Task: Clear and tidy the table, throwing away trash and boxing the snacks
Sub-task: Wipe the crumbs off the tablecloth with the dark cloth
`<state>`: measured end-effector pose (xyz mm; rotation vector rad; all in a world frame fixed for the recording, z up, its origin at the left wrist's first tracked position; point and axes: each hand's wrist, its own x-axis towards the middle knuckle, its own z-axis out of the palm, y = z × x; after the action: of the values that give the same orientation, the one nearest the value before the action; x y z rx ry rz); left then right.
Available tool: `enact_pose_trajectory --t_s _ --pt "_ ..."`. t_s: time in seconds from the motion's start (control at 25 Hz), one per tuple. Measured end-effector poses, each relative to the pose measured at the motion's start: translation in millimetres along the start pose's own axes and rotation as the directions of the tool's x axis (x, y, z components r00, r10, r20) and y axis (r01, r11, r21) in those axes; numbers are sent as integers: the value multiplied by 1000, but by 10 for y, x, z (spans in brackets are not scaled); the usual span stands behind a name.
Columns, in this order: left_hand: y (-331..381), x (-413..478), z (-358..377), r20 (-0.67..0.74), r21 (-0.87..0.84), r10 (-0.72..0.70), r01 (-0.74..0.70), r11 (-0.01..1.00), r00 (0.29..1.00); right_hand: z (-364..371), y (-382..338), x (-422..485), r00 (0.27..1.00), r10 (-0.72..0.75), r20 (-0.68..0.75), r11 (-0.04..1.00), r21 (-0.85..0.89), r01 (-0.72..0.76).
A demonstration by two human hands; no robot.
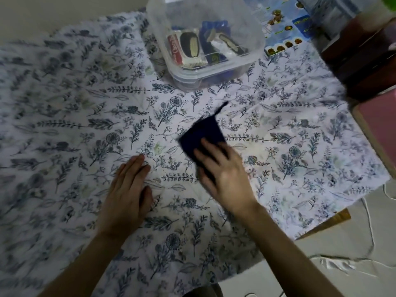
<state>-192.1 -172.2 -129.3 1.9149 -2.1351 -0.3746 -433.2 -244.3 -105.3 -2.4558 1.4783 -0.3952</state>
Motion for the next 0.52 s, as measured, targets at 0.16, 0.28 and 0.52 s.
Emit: enact_pose_trajectory --t_s 0.16,0.28,0.52 --pt "8 8 8 11 7 -15 15 1000 1000 -306 611 -600 971 -223 87 973 -40 227" --pt "-6 -2 2 19 8 -26 25 1000 999 -586 1191 -772 992 -103 78 990 -90 110" --pt "-7 -12 17 12 16 -31 31 999 999 -477 1452 157 850 483 -209 856 -93 -509"
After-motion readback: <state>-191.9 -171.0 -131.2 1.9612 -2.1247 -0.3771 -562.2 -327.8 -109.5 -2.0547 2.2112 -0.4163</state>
